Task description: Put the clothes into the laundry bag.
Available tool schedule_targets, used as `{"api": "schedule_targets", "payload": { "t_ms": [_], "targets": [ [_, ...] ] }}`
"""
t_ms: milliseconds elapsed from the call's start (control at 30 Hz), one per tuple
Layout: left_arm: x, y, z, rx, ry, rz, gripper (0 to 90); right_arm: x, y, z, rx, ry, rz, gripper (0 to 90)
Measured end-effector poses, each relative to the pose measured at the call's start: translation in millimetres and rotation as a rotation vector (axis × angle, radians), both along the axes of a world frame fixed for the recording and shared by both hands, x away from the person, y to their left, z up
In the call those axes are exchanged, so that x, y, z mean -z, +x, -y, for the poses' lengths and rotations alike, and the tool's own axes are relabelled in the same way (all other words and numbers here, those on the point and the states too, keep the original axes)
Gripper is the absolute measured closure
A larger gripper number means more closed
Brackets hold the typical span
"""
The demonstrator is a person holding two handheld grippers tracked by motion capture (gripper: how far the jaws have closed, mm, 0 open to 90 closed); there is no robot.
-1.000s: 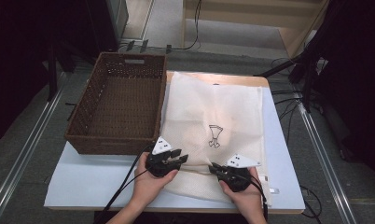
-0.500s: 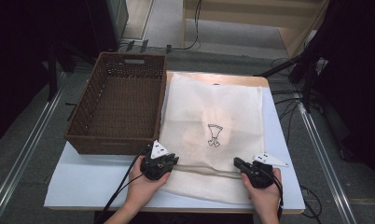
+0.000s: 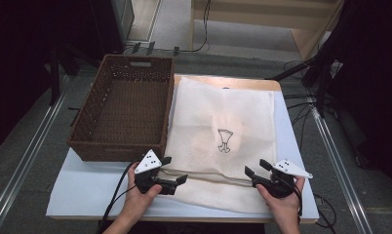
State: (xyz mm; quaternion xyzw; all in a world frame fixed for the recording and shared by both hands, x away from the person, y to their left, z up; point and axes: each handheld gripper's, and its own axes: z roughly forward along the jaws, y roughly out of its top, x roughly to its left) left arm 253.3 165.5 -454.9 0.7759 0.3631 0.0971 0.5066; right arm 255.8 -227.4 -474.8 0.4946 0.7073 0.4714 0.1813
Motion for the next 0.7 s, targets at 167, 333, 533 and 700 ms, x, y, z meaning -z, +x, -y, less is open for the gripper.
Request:
{"api": "schedule_targets", "payload": {
  "t_ms": [167,333,533,700],
  "targets": [
    [-2.4,-3.9,-17.2,-0.006,-0.037,0.001,9.9,-0.7,-1.4,9.4,0.003,-0.004,0.008,13.6],
    [-2.5,-4.4,-37.2,-0.042,-0.048,0.005,9.6,0.2,-0.3,20.0,0.027,0.016,0.004,13.6],
    [-1.3,-5.8,-54.2,-0.087,-0.031,0.011,9.6,1.1,0.4,27.2,0.049,0.022,0.003,13.7],
    [-2.6,-8.1,-64.0,-0.096,-0.020,0.022,9.2,1.8,0.3,27.6,0.058,0.022,-0.008,13.8]
  ]
}}
